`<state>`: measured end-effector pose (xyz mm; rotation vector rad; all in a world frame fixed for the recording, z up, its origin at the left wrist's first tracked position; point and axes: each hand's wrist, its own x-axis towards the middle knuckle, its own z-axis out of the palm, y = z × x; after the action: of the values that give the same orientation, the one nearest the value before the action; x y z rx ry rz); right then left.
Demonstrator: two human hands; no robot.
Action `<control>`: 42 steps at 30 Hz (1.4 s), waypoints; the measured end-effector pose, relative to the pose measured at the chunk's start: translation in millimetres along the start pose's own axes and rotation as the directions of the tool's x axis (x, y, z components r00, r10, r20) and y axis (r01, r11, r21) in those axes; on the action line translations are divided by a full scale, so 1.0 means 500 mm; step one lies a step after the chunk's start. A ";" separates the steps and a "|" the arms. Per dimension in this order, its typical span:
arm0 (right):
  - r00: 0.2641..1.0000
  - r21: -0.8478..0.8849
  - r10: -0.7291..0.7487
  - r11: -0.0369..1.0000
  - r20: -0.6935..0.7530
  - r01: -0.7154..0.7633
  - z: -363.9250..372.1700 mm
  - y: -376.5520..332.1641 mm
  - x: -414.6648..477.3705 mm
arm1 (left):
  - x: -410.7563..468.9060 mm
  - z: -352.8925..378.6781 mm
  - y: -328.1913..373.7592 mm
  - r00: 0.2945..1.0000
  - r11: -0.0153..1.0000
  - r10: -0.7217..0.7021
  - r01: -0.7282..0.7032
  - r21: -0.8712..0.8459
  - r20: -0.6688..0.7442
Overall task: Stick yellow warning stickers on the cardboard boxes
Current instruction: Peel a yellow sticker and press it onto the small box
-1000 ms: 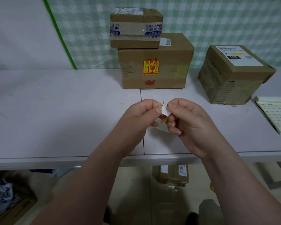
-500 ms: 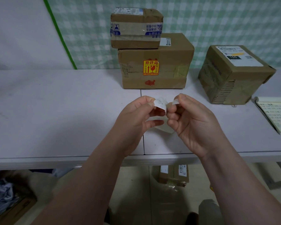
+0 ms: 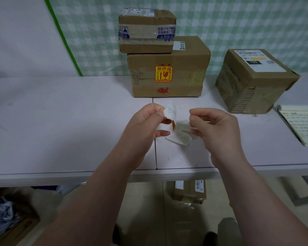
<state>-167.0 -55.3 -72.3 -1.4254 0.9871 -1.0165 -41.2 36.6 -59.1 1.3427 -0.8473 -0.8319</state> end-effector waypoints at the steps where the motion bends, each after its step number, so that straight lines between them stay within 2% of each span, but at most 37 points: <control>1: 1.000 -0.023 0.002 1.000 -0.016 -0.003 0.002 0.001 -0.001 | 0.000 0.000 -0.002 1.000 0.999 0.014 -0.013 0.038 -0.005; 4: 0.999 -0.084 -0.035 0.996 -0.037 0.031 0.006 -0.003 -0.004 | -0.001 -0.001 -0.006 0.998 0.985 0.070 -0.068 0.156 -0.007; 6: 0.998 -0.105 -0.065 0.992 -0.001 0.065 0.008 -0.007 -0.008 | -0.002 -0.001 -0.008 0.993 0.955 0.120 -0.114 0.274 -0.007; 9: 0.982 -0.081 -0.123 0.987 0.142 0.135 0.011 -0.020 -0.020 | -0.004 0.003 -0.009 0.979 0.902 0.204 -0.182 0.390 -0.016; 11: 0.950 -0.049 -0.173 0.980 0.259 0.192 0.013 -0.030 -0.030 | -0.005 0.005 -0.008 0.973 0.894 0.229 -0.199 0.401 -0.027; 13: 0.930 -0.094 -0.200 0.966 0.310 0.239 0.016 -0.035 -0.038 | -0.003 0.004 -0.009 0.972 0.902 0.231 -0.199 0.383 -0.040; 16: 0.937 -0.112 -0.233 0.957 0.260 0.268 0.020 -0.033 -0.039 | -0.001 -0.002 -0.010 0.970 0.901 0.243 -0.216 0.378 -0.026; 20: 0.974 0.044 -0.171 0.985 0.147 0.166 0.020 -0.026 -0.031 | -0.005 -0.003 -0.012 0.969 0.904 0.243 -0.239 0.354 0.035; 24: 0.990 0.218 -0.023 0.976 0.142 -0.008 0.014 -0.023 -0.025 | -0.001 -0.008 -0.015 0.954 0.898 0.283 -0.229 0.375 -0.094; 29: 0.988 0.272 0.041 0.959 0.152 -0.082 0.013 -0.021 -0.026 | -0.005 -0.010 -0.004 0.987 0.983 0.089 -0.066 0.172 -0.132; 36: 0.998 0.134 -0.023 0.991 0.059 0.015 0.026 -0.009 -0.048 | -0.026 -0.009 0.000 0.989 0.980 0.055 -0.027 0.199 -0.134; 42: 0.995 -0.034 -0.104 0.994 0.007 0.104 0.051 -0.054 -0.074 | -0.058 -0.026 0.035 0.974 0.960 0.158 -0.114 0.256 -0.160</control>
<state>-152.5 -10.4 -49.2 -1.5201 0.9385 -1.0753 -42.9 69.3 -43.3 1.5310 -0.9105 -0.5011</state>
